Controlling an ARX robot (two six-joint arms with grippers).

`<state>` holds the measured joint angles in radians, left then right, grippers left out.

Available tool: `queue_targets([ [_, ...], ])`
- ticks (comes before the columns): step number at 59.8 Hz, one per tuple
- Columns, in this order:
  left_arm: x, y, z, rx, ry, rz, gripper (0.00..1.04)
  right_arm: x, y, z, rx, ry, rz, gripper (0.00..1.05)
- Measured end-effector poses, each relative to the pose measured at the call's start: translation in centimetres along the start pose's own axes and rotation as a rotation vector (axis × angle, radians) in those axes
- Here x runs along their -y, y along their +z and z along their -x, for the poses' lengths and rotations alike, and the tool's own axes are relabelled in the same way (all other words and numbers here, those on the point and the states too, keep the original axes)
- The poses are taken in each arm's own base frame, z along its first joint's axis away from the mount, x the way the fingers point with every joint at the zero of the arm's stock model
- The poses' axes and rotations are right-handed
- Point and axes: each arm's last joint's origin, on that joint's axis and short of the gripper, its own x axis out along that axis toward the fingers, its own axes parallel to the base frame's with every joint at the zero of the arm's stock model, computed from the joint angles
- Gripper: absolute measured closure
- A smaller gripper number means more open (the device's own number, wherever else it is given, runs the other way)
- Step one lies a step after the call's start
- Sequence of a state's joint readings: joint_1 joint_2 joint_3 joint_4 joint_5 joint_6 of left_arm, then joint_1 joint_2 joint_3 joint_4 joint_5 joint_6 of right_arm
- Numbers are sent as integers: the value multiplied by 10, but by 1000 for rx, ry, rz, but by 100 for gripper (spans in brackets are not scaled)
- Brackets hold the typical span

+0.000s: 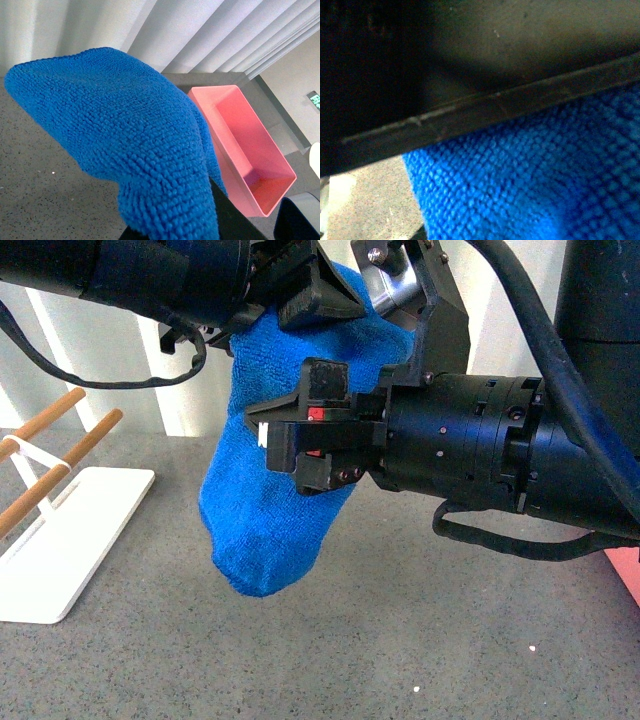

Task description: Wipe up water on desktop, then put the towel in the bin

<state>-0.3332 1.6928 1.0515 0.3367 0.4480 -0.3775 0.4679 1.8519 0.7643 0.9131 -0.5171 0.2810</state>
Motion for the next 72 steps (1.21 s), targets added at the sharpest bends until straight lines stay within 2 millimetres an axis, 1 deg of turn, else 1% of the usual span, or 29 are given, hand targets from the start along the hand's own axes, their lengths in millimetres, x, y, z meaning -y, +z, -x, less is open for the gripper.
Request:
queue_targets([
  [1,0,0,0,0,0,0,92,0,0,0,0,-1,2,79],
  [6,0,0,0,0,0,0,81,1,0,0,-1,-5,19,91],
  [7,0,0,0,0,0,0,78,1,0,0,-2,-7,22,92],
  [10,0,0,0,0,0,0,72,1,0,1,-6,-16,32,97],
  [11,0,0,0,0,0,0,69,1,0,1,-7,-18,33,98],
  [13,0,0,0,0,0,0,65,1,-1,1,-11,-19,40,100],
  [17,0,0,0,0,0,0,55,1,-1,2,-15,-25,52,100],
  [19,0,0,0,0,0,0,51,1,-1,3,-17,-28,60,100],
  [23,0,0,0,0,0,0,41,0,-1,5,-23,-30,69,100],
  [25,0,0,0,0,0,0,37,-1,-1,5,-25,-31,73,100],
  [26,0,0,0,0,0,0,34,-1,-1,6,-24,-31,75,100],
  [28,0,0,0,0,0,0,30,-1,-1,6,-22,-31,79,100],
  [29,0,0,0,1,1,0,27,-1,0,7,-21,-31,80,100],
  [31,0,0,0,1,1,0,23,-1,0,8,-20,-35,84,100],
  [38,-2,1,1,5,12,-1,6,-1,1,9,-18,-43,92,100],
  [40,-2,1,1,5,13,-1,5,-1,1,10,-17,-46,95,100],
  [43,-2,1,1,5,12,-1,7,-1,1,10,-18,-46,96,100],
  [58,-2,1,1,5,11,0,7,-2,1,11,-15,-54,101,100],
  [72,-2,1,1,3,7,0,7,1,1,17,-13,-104,94,100],
])
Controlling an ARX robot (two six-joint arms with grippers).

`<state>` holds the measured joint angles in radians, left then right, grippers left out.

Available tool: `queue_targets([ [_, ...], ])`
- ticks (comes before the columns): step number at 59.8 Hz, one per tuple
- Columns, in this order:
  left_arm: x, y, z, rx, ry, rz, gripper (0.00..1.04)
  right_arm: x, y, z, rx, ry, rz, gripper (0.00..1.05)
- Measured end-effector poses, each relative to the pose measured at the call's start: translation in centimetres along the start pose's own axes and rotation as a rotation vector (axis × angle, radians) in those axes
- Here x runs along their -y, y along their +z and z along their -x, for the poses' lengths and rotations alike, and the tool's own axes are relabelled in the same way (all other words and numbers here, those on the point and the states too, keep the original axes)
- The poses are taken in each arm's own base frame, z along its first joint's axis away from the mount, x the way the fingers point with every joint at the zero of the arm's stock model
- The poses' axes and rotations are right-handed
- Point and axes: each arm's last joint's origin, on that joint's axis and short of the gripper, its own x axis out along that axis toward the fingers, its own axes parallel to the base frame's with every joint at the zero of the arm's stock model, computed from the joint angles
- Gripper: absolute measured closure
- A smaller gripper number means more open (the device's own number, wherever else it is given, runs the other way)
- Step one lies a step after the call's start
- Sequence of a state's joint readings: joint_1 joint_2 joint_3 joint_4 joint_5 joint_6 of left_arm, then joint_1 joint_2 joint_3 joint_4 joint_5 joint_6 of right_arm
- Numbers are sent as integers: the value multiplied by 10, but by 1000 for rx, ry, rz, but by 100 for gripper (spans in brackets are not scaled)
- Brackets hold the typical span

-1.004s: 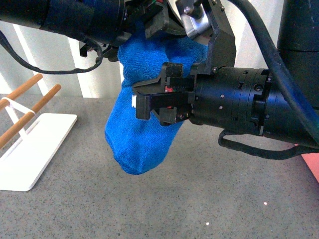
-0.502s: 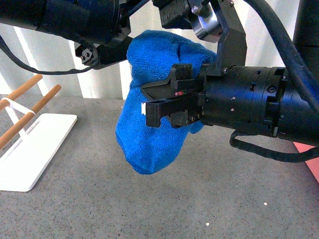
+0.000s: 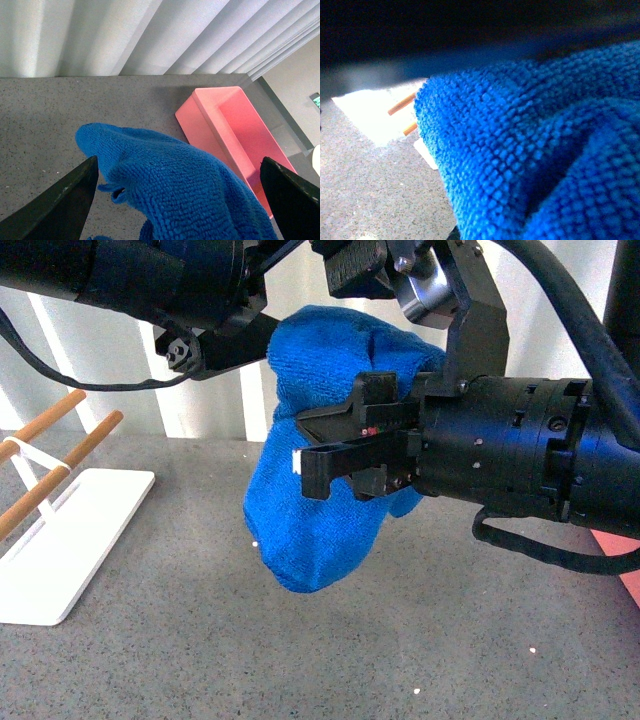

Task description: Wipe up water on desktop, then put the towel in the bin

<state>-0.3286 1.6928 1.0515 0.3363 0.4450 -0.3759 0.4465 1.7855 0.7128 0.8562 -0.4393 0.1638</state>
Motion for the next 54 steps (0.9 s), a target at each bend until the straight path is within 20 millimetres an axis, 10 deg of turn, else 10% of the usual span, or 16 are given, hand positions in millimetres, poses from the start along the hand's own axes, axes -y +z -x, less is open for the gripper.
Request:
queue_targets([
  [46,1,0,0,-2,-4,0,7,22,-19,28,-37,-106,-27,100],
  [54,-1,-8,12,337,386,-221,25,23,-20,30,-36,-110,-25,100],
])
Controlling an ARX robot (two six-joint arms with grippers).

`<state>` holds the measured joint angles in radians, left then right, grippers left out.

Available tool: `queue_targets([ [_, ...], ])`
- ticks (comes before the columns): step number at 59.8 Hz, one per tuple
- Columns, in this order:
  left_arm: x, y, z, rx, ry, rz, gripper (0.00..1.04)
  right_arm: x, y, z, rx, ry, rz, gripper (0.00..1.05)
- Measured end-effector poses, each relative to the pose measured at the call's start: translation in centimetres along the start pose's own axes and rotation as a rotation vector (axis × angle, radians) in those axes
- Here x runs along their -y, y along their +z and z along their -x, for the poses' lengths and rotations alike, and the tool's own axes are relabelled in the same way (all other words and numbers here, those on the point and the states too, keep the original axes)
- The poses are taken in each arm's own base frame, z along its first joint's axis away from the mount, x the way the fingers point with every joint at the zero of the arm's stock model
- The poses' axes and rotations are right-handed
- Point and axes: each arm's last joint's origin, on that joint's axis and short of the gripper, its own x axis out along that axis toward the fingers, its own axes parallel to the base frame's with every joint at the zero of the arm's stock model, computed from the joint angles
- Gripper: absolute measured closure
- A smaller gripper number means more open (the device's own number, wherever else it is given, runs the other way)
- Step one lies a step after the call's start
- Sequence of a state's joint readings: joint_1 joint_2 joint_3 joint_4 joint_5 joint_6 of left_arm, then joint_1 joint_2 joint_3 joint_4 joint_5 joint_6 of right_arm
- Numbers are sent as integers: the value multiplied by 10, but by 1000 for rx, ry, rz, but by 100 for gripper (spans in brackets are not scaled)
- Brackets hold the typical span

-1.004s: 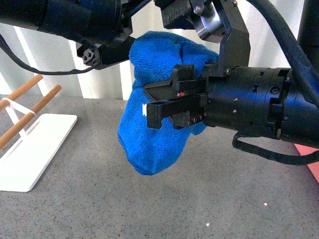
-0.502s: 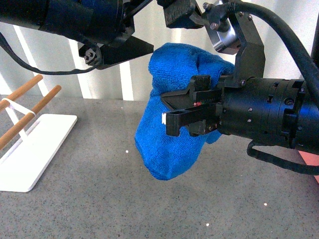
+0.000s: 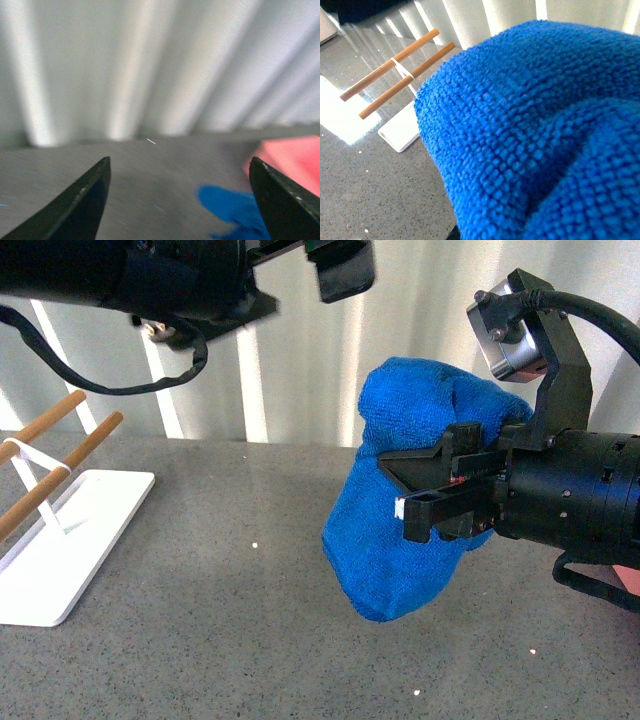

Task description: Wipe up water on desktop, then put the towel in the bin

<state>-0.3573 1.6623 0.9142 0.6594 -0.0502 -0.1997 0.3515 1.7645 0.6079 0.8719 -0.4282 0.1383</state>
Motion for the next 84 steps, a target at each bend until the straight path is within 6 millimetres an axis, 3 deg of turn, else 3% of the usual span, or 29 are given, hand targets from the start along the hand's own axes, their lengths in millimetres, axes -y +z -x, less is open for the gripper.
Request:
queue_targets([
  [7,-21,-7,35,124,246,-100,43,0,0,1,-1,2,0,100],
  [17,-45,-20,79,134,299,-148,70,2,1,2,5,-7,0,100],
  [29,-58,-40,119,106,283,-162,101,-2,4,2,10,3,10,100],
  [63,-77,-66,196,104,281,-172,101,-6,4,1,5,9,29,100],
  [73,-79,-79,209,101,301,-170,101,-11,3,0,-4,16,32,100],
  [84,-75,-73,219,126,295,-174,101,-12,5,0,-2,20,37,100],
])
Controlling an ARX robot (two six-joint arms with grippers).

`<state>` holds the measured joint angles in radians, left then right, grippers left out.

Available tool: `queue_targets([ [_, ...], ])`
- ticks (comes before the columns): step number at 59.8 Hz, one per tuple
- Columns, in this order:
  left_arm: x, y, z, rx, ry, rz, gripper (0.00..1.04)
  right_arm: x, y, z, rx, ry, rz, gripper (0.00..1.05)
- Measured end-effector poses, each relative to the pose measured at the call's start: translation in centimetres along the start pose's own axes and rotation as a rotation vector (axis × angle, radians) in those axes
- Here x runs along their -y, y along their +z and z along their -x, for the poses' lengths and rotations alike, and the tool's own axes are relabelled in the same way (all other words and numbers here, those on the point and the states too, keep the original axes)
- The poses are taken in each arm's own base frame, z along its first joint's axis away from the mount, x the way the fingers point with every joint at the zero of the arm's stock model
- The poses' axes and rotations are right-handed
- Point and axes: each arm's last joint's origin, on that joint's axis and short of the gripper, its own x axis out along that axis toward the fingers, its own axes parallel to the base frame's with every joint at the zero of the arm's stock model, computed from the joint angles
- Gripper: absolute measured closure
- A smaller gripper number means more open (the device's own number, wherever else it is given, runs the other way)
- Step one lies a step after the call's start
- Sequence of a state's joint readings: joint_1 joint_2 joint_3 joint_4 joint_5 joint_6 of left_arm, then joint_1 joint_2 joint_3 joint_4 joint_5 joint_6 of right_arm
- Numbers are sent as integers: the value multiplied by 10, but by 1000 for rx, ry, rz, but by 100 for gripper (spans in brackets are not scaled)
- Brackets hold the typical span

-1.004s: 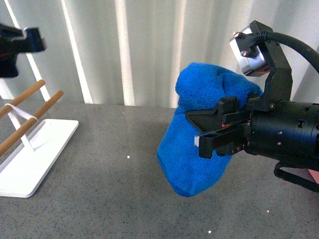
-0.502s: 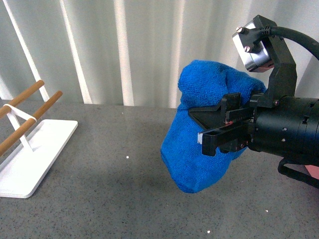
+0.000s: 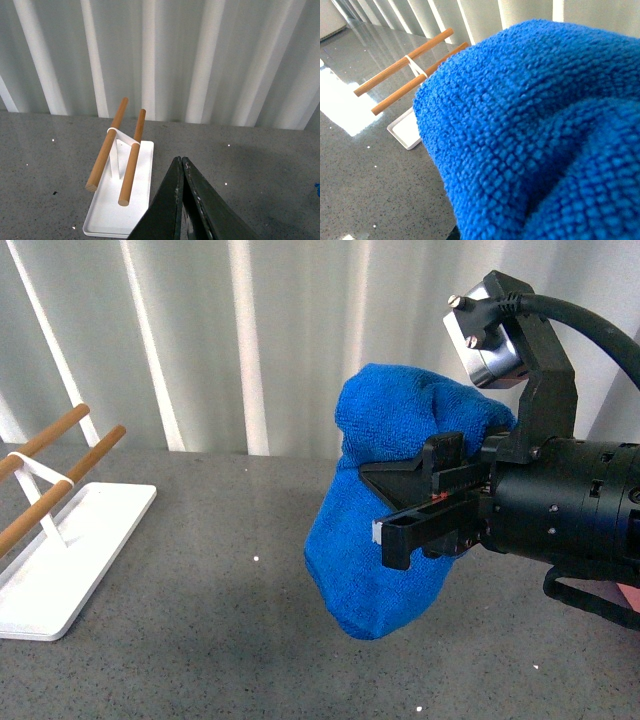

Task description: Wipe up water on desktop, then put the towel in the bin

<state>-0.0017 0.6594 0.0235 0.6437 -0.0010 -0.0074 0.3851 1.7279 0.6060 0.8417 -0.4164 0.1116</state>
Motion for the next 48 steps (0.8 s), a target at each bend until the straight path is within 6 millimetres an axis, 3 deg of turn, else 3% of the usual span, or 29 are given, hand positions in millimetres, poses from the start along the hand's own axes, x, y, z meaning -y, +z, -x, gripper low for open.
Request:
queue_targets([
  [31,0,6,20,18,-1,0,101,0,0,0,1,4,1,100],
  [48,0,6,27,19,-1,0,101,4,-10,-4,-24,-1,-12,100],
])
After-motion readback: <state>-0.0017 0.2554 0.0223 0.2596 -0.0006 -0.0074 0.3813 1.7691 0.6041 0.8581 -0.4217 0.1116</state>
